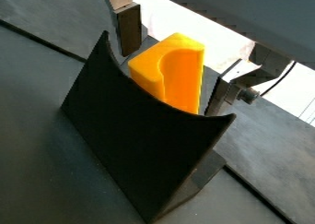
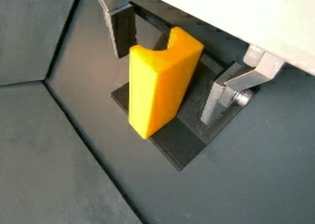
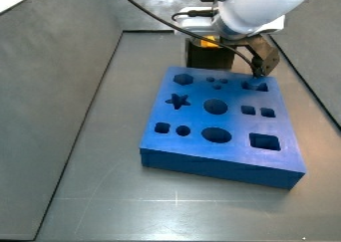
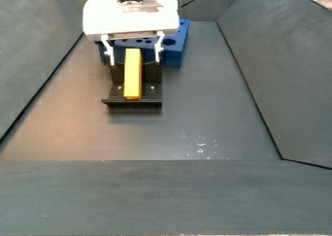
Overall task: Pick up the arch object. Move up. Place the arch object on the fixture. Regrasp the arch object. Rotate the arch object. Move to above the board. Insert the arch object.
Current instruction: Regrasp the arch object, then rotate the arch object.
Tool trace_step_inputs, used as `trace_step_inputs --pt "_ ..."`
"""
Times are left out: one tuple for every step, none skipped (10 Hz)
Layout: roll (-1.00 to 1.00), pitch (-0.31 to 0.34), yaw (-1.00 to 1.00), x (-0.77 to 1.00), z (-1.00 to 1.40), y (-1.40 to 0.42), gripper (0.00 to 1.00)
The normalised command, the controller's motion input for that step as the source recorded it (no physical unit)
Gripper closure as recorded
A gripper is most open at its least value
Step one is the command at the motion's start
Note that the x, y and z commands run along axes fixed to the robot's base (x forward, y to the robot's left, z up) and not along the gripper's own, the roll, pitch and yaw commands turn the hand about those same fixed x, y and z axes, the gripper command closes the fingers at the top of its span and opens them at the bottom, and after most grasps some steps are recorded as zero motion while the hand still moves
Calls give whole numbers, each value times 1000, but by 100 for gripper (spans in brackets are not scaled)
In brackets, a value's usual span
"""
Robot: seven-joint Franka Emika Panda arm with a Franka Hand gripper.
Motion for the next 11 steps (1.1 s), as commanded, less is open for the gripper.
trace_step_inputs --pt "0 0 0 0 0 0 100" --pt "0 0 0 -1000 918 125 100" --pt "-18 -16 2 -1000 918 121 100" --pt "-58 -45 7 -1000 907 110 100" --pt "-64 -48 9 -1000 901 105 100" --pt "-73 -55 6 -1000 876 92 100" --pt "-76 -56 3 -1000 864 88 100" --pt "-81 -54 -7 -1000 835 79 100" --pt "-87 -49 -12 -1000 813 73 100" --pt "-94 -40 -22 -1000 782 66 100" --pt "-97 -36 -28 -1000 767 62 100"
